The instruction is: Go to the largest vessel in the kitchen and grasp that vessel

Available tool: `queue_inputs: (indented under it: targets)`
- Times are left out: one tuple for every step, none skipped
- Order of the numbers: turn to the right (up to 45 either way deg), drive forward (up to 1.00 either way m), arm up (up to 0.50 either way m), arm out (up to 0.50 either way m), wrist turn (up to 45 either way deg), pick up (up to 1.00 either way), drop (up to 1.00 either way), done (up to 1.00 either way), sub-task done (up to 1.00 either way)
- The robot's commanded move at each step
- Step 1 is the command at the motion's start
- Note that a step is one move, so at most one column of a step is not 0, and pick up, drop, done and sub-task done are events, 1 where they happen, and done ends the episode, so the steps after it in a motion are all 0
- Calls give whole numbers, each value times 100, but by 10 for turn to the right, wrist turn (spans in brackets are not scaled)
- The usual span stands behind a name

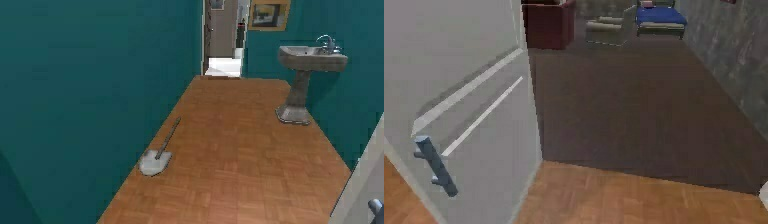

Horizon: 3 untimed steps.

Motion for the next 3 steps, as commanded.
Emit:
queue_inputs:
  targets:
    - [0,75,0,0,0,0,0,0,0]
    - [90,0,0,0,0,0,0,0,0]
    - [0,100,0,0,0,0,0,0,0]
